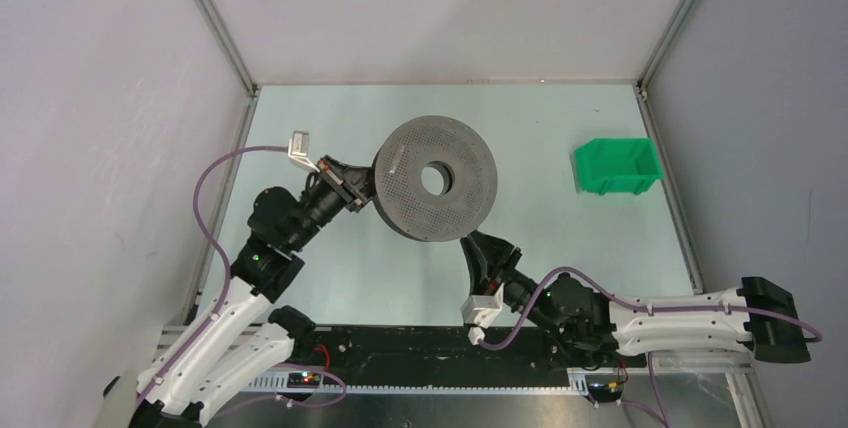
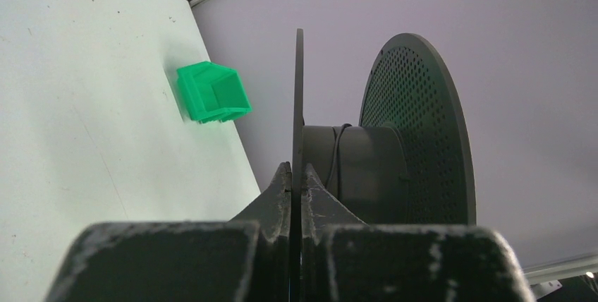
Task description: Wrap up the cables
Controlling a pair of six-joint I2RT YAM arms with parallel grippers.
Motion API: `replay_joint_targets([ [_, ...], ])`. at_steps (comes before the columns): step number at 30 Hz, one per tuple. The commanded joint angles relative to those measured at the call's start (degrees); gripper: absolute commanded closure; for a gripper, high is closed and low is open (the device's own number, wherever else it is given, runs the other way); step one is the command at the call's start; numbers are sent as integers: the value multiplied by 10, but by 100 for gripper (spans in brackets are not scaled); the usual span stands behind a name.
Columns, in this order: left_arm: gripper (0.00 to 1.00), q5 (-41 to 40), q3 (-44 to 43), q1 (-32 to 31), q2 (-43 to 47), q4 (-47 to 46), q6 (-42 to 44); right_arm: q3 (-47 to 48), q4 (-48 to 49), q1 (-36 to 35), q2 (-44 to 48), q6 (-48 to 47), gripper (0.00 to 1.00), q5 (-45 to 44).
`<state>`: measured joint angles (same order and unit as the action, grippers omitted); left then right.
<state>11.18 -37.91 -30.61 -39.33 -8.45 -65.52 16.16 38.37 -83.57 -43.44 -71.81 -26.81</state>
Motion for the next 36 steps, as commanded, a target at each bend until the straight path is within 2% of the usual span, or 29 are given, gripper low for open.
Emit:
replay_joint_targets([
  [1, 100, 3, -6, 1, 8, -52, -26, 0, 76, 10, -17, 0, 67, -13],
  [7, 100, 3, -10, 2, 6, -51, -27, 0, 112, 16, -43, -4, 71, -24],
  [9, 100, 3, -10, 2, 5, -51, -27, 0, 117, 14, -43, 2, 83, -26],
  [11, 100, 3, -11, 2, 4, -52, -27, 1, 117, 5, -39, 18, 100, -20],
  [13, 100, 1, -15, 2, 1, -51, -25, 5, 110, -12, -34, 57, 100, -12],
  [17, 100, -3, -25, 2, -9, -51, -12, 12, 122, -40, -33, 214, 100, 20],
  [19, 100, -9, -30, 2, -15, -52, -1, 13, 139, -40, -37, 358, 100, 43],
  [20, 100, -12, -32, 2, -18, -52, 7, 14, 145, -37, -40, 388, 100, 50],
  [21, 100, -19, -37, 2, -20, -50, 29, 21, 144, -36, -51, 428, 100, 60],
  [24, 100, -46, -52, 2, -27, -25, 95, 65, 99, -41, -90, 467, 100, 38],
  [25, 100, -58, -68, 0, -28, 14, 141, 77, 82, -42, -95, 482, 100, 20],
  [28, 100, -152, -105, -15, -34, 113, 245, 141, -38, -45, -102, 515, 100, 23],
  [30, 100, -208, -132, -33, -38, 170, 345, 178, -114, -44, -101, 535, 100, 34],
  [33, 100, -246, -139, -50, -42, 217, 404, 213, -196, -20, -97, 564, 100, 55],
  [36, 100, -272, -147, -77, -61, 257, 459, 234, -220, 7, -102, 566, 100, 92],
])
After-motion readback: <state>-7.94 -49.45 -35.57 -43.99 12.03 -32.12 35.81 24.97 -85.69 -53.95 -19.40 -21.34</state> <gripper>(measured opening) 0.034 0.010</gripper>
